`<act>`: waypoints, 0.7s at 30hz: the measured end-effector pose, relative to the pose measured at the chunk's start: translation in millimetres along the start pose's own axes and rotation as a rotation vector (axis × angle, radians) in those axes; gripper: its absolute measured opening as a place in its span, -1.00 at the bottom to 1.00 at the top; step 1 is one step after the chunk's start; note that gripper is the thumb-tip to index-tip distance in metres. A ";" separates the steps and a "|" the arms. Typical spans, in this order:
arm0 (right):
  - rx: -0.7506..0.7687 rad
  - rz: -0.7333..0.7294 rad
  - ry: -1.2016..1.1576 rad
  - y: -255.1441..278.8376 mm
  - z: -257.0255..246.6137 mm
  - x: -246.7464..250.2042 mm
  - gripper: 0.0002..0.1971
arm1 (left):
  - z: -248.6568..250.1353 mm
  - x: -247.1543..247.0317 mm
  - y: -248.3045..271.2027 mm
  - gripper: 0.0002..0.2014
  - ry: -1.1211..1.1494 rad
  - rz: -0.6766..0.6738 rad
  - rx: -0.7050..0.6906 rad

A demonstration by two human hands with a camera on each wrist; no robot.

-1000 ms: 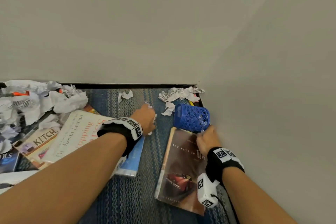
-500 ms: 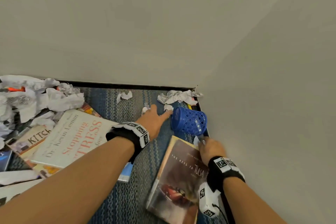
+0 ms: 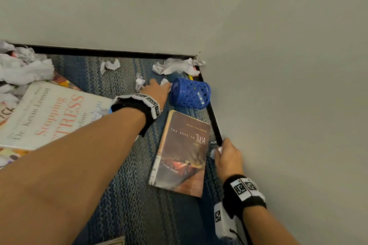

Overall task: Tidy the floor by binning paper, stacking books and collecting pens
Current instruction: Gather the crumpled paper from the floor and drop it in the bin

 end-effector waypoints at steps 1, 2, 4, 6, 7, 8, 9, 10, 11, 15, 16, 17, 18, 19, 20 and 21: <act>-0.003 -0.009 -0.005 -0.2 1.1 -4.8 -0.87 | 0.0 -0.8 0.3 -0.61 0.004 -0.015 -0.003; -0.004 -0.018 -0.004 -1.4 0.7 -8.1 -0.88 | 0.2 -0.5 1.4 -0.62 -0.006 -0.024 -0.006; 0.031 -0.027 0.055 -7.7 -2.2 -11.5 -0.86 | -0.1 0.1 4.6 -0.64 -0.060 -0.019 -0.021; 0.072 -0.076 0.229 -15.6 -6.6 -15.7 -0.77 | -0.1 -2.3 6.4 -0.64 -0.096 -0.032 -0.039; 0.080 -0.102 0.325 -18.6 -9.6 -17.6 -0.74 | -0.8 -4.5 7.0 -0.64 -0.117 -0.052 -0.043; 0.083 -0.117 0.390 -20.5 -12.1 -19.4 -0.73 | -2.0 -5.2 9.1 -0.62 -0.127 -0.071 -0.041; 0.087 -0.124 0.422 -21.6 -14.7 -20.8 -0.73 | -3.6 -4.7 12.1 -0.60 -0.115 -0.091 -0.034; 0.090 -0.128 0.435 -22.1 -17.1 -22.7 -0.73 | -5.2 -2.1 15.2 -0.59 -0.097 -0.098 -0.030; 0.093 -0.129 0.438 -22.3 -18.9 -24.0 -0.72 | -7.5 0.5 18.0 -0.59 -0.079 -0.094 -0.032; 0.107 -0.136 0.436 -18.9 -21.6 -24.9 -0.72 | -15.1 18.4 25.5 -0.68 -0.021 -0.015 -0.087; 0.105 -0.114 0.394 -17.7 -21.6 -23.2 -0.73 | -16.9 22.6 26.8 -0.71 -0.020 0.000 -0.100; 0.101 -0.072 0.329 -15.9 -22.9 -19.5 -0.76 | -19.1 25.7 28.2 -0.74 -0.040 0.003 -0.105; 0.088 -0.012 0.246 -15.1 -23.3 -14.6 -0.79 | -21.9 28.2 29.5 -0.75 -0.062 0.010 -0.106; 0.061 0.051 0.159 -14.7 -24.0 -7.8 -0.81 | -24.7 29.4 30.9 -0.75 -0.096 0.006 -0.095; 0.033 0.107 0.060 -15.4 -24.4 -1.3 -0.82 | -27.1 30.3 33.1 -0.74 -0.128 -0.001 -0.082; 0.001 0.151 -0.044 -15.8 -26.4 5.7 -0.82 | -28.9 31.9 35.1 -0.73 -0.147 0.004 -0.073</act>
Point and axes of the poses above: each hand's wrist, its own y-axis away from the middle knuckle, its own x-axis out of the back of the hand, z = x × y, the point moved 6 cm from there along -y, towards the middle knuckle, and after that the axes turned 1 degree about -z, right-handed, at the moved point
